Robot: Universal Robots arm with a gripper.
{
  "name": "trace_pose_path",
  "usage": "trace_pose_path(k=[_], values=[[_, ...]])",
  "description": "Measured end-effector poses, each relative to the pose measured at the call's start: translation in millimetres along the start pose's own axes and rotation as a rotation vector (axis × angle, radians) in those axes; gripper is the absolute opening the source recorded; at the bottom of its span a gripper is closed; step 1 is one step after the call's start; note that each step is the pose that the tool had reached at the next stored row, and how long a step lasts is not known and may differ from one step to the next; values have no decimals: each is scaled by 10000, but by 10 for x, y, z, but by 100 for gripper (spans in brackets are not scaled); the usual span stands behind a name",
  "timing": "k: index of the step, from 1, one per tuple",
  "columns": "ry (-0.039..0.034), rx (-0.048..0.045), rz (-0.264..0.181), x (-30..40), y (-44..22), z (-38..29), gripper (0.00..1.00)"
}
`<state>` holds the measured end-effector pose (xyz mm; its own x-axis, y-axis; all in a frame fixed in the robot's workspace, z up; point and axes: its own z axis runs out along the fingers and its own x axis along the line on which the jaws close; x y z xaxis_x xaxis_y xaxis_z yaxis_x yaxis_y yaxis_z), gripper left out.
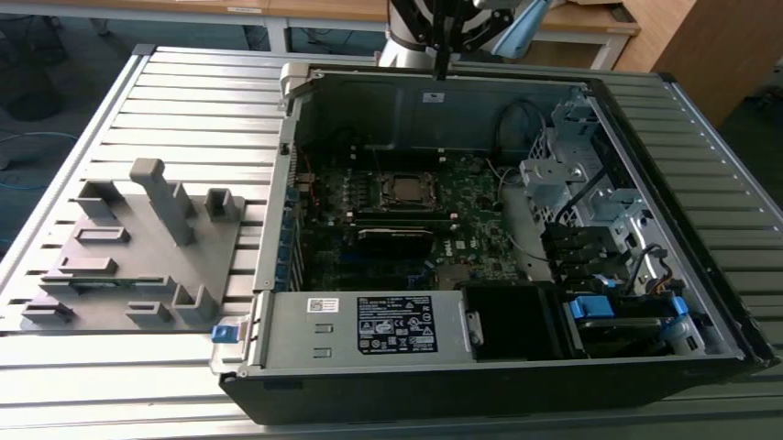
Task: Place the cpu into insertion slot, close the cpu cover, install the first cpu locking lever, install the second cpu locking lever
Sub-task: 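Close the cpu cover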
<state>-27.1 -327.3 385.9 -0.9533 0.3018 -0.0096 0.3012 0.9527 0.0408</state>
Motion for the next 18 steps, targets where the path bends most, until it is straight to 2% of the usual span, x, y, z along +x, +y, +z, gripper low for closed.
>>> trace_pose_path(k=[18], values=[[0,1,0,0,-2,40,10]])
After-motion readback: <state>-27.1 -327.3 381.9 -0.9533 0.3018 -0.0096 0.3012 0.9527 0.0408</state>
